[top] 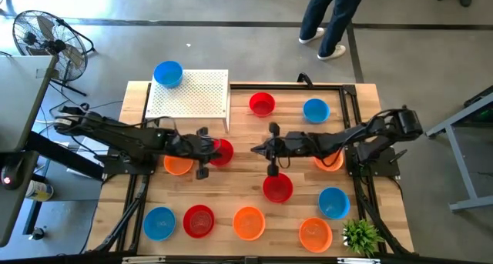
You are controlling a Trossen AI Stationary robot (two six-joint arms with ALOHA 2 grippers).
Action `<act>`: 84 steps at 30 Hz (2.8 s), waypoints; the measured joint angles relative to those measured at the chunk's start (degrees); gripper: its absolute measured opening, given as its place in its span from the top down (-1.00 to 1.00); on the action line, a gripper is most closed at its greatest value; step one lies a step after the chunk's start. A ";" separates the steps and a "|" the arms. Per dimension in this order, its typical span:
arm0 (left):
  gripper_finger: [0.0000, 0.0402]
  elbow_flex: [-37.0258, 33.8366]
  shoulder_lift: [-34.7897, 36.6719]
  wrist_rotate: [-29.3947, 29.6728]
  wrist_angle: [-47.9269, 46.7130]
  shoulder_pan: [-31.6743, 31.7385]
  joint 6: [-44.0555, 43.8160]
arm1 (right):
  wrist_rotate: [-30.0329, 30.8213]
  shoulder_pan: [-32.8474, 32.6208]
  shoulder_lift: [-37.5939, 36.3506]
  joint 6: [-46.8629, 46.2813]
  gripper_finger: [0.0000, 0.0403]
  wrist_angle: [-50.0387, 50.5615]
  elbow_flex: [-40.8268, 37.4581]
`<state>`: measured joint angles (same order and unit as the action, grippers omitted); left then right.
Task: Pick & Place Mini bowls
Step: Put the red bowl on the shelf
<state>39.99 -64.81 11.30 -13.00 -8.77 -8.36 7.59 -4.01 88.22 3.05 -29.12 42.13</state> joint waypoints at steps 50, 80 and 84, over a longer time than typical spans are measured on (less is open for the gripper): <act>0.99 24.32 -26.21 -4.03 -22.22 0.10 -11.37 | -15.42 13.13 -6.68 4.53 1.00 -31.05 -19.76; 0.93 24.79 -37.05 -2.16 -24.35 -0.27 -11.17 | -15.28 12.98 -6.68 3.28 1.00 -28.97 -19.76; 0.98 28.05 -36.18 -3.08 -28.04 -0.27 -9.14 | -15.28 12.98 -6.68 3.40 1.00 -28.93 -19.76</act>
<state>68.04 -100.99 8.22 -41.04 -9.04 -17.50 -7.68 8.97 81.54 6.45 -58.04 22.37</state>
